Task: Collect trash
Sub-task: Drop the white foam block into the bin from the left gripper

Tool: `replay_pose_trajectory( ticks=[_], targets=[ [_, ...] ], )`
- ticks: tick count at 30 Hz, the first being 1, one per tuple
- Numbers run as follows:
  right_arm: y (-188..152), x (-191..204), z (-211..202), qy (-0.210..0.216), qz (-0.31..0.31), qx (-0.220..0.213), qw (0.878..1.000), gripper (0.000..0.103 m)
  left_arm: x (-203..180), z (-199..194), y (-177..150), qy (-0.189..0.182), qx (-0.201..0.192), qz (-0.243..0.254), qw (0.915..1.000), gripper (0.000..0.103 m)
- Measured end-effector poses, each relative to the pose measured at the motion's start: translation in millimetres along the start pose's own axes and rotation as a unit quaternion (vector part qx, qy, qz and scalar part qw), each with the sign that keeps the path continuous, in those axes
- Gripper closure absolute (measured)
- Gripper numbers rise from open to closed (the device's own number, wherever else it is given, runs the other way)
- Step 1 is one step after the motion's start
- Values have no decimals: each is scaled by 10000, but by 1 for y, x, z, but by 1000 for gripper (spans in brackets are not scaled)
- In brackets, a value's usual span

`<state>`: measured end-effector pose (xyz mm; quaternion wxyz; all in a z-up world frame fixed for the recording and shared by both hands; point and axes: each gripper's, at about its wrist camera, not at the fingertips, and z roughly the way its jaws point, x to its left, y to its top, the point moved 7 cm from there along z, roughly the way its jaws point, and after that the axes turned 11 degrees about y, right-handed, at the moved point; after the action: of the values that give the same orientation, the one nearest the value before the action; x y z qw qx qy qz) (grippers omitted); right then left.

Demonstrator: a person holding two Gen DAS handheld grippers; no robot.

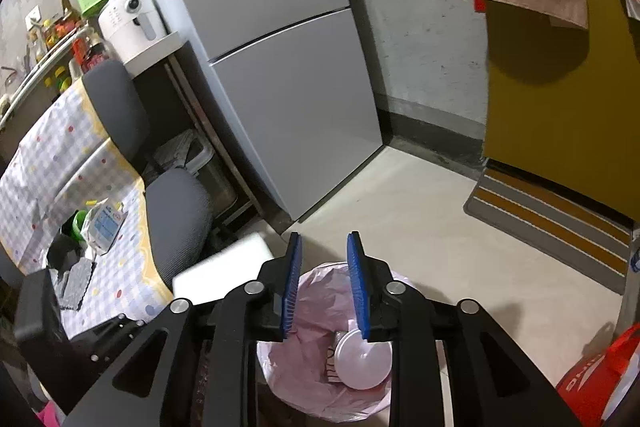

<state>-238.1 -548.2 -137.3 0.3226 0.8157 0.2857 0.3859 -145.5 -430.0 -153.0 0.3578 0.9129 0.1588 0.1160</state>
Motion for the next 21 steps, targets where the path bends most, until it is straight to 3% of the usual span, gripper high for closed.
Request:
replay_pose_trajectory(
  ticks=[4,8,12,19,21],
  targets=[
    [3,-8,-4,-58,46,-62,10000,71,-5,8,-2,-75,110,85,9999,40],
    [4,-7,-5,-42,48,-67,10000,70,13,8,-6,87,156,-111,9998,40],
    [6,10,-2,85,-83,-53,9999,70,46,-15,-8,535,-57,-394,9978,40],
    [1,74,21,590,-578,235,9963,70,118,-62,-31,1445,-201,-1031,9839,40],
    [-4,100,31,796,-750,389,9932,70,141,-79,-42,1727,-190,-1263,9767,40]
  ],
)
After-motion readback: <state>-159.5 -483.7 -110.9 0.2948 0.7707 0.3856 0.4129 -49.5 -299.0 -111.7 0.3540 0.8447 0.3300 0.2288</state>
